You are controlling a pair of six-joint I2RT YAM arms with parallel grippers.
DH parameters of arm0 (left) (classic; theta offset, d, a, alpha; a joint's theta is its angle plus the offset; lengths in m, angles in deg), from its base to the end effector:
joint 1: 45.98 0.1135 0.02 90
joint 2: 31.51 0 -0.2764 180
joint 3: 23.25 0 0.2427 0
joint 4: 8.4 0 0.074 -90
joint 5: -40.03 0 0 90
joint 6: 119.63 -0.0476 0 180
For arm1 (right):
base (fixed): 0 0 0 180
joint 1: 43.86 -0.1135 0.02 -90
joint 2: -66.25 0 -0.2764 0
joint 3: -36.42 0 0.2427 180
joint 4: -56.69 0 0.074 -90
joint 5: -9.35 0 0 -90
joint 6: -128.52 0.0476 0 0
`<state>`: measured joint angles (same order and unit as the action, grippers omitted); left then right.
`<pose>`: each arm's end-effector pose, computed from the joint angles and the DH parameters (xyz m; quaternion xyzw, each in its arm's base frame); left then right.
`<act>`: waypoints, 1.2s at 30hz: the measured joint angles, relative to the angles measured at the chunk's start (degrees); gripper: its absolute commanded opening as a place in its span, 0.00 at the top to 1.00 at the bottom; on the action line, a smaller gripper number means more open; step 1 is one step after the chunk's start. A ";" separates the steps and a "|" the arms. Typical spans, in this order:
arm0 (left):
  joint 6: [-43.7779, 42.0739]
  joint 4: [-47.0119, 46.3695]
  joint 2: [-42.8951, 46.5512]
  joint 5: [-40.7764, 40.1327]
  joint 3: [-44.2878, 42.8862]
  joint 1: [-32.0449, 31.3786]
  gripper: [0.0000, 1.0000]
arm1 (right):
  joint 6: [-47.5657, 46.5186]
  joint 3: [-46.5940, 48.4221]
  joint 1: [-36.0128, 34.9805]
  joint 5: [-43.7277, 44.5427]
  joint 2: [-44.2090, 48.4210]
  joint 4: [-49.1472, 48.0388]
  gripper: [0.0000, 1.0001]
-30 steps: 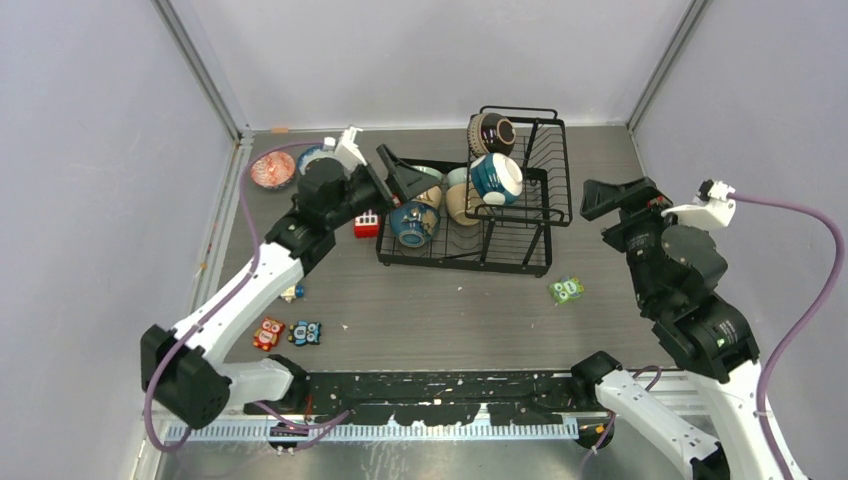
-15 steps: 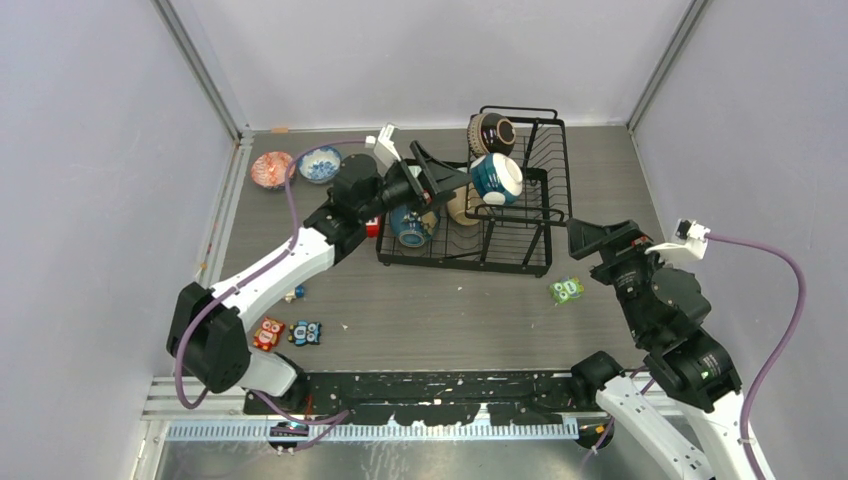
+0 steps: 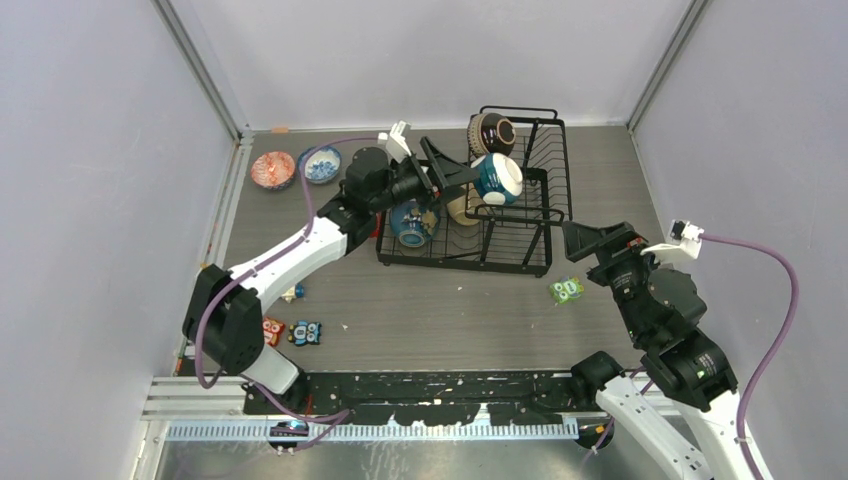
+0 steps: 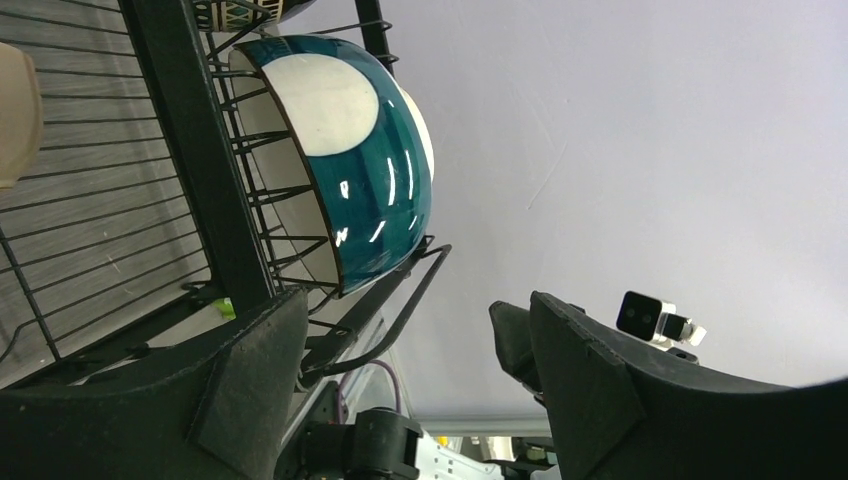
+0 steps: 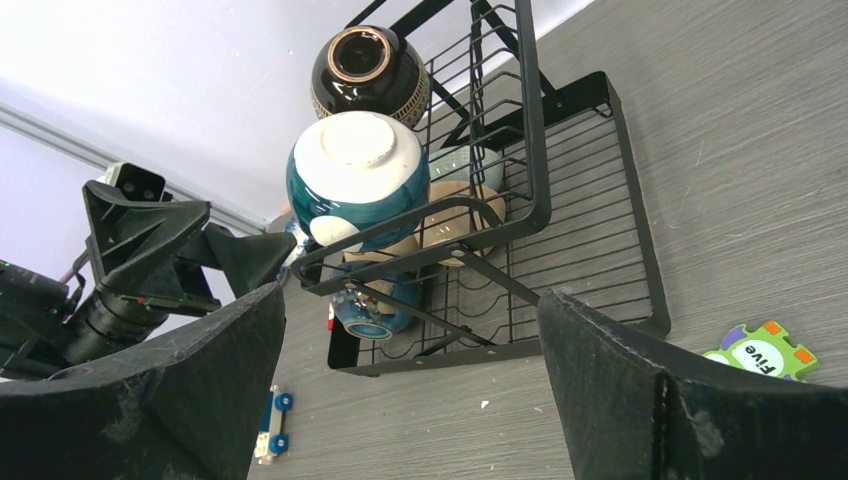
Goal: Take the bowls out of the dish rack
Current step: Pick up the bowl from the dish rack.
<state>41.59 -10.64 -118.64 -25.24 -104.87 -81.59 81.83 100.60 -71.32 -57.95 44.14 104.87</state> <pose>0.2850 -0.2286 0.3596 -0.0771 0.7211 -0.6314 0.2748 0.0629 0.0120 0.3676 0.2308 0.7041 0.2601 0.6191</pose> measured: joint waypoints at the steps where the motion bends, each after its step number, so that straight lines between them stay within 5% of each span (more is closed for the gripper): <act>1: 0.22 -0.07 -0.33 0.20 -0.17 0.00 0.19 | -0.04 0.00 0.00 -0.02 0.00 -0.02 0.01; 36: 6.54 -10.38 -9.75 4.94 -3.02 -0.11 0.46 | -1.16 -2.38 0.00 -1.81 -0.66 -4.35 0.01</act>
<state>48.12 -21.03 -128.39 -20.30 -107.88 -81.70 80.67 98.22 -71.32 -59.77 43.49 100.52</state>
